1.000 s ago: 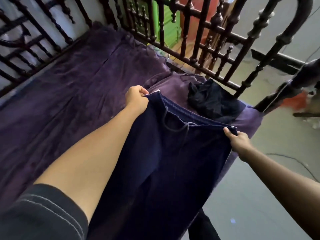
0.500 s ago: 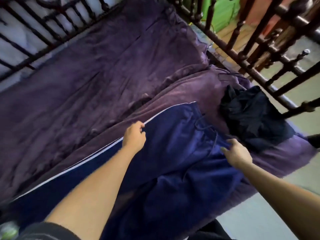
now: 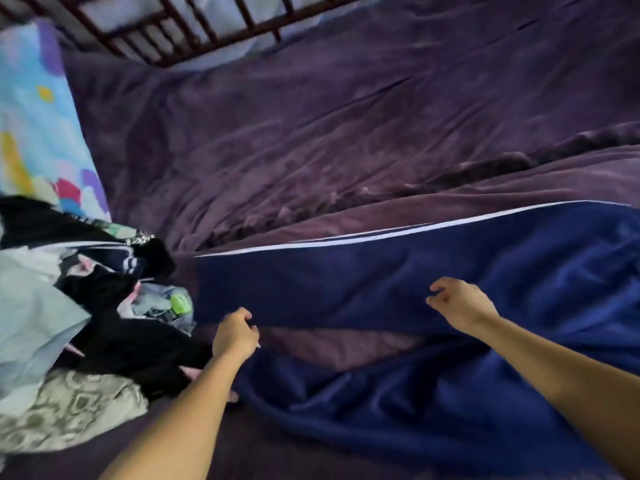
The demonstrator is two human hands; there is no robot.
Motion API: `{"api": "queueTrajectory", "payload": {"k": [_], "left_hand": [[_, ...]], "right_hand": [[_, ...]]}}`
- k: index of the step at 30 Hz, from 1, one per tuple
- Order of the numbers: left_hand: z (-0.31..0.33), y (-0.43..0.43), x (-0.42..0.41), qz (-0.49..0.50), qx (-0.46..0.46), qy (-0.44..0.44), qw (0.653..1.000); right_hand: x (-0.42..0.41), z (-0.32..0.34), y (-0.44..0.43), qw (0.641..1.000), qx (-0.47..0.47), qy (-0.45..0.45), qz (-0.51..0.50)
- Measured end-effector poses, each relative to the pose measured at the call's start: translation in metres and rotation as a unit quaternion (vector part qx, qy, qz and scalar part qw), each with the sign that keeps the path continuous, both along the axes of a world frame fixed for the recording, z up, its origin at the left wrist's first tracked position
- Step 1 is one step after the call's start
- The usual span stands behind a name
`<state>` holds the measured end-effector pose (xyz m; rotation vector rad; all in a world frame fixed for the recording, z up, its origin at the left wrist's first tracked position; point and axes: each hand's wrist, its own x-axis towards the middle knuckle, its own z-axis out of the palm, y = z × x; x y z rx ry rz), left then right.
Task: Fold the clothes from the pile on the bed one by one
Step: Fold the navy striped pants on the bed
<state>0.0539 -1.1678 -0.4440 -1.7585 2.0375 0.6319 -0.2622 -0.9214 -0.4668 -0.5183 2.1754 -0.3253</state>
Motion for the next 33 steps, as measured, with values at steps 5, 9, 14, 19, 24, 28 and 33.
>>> {"api": "queueTrajectory", "payload": {"k": [5,9,14,19,24,28,33], "left_hand": [[-0.038,-0.070,0.082,0.004,0.044,0.007,0.999],[-0.075,-0.057,0.128,-0.060,0.183,-0.012,0.981],[-0.107,-0.027,0.155,-0.198,0.163,-0.054,0.965],[-0.088,-0.059,0.172,-0.078,0.256,-0.023,0.963],[-0.047,-0.076,0.198,-0.087,0.313,-0.133,0.936],[-0.028,-0.046,0.153,-0.239,0.012,-0.185,0.953],[-0.024,0.043,0.058,-0.323,0.063,-0.029,0.944]], "right_hand": [[0.108,-0.034,-0.061,0.993,0.065,-0.025,0.093],[0.190,-0.068,-0.085,0.950,0.129,-0.054,0.278],[0.223,-0.083,-0.086,0.903,0.208,0.001,0.376],[0.204,-0.064,-0.070,0.899,0.268,0.020,0.346],[0.193,-0.045,-0.059,0.962,0.129,0.118,0.208],[0.179,-0.028,-0.024,0.971,0.119,0.134,0.156],[0.147,-0.002,0.069,0.967,0.185,0.135,0.112]]}}
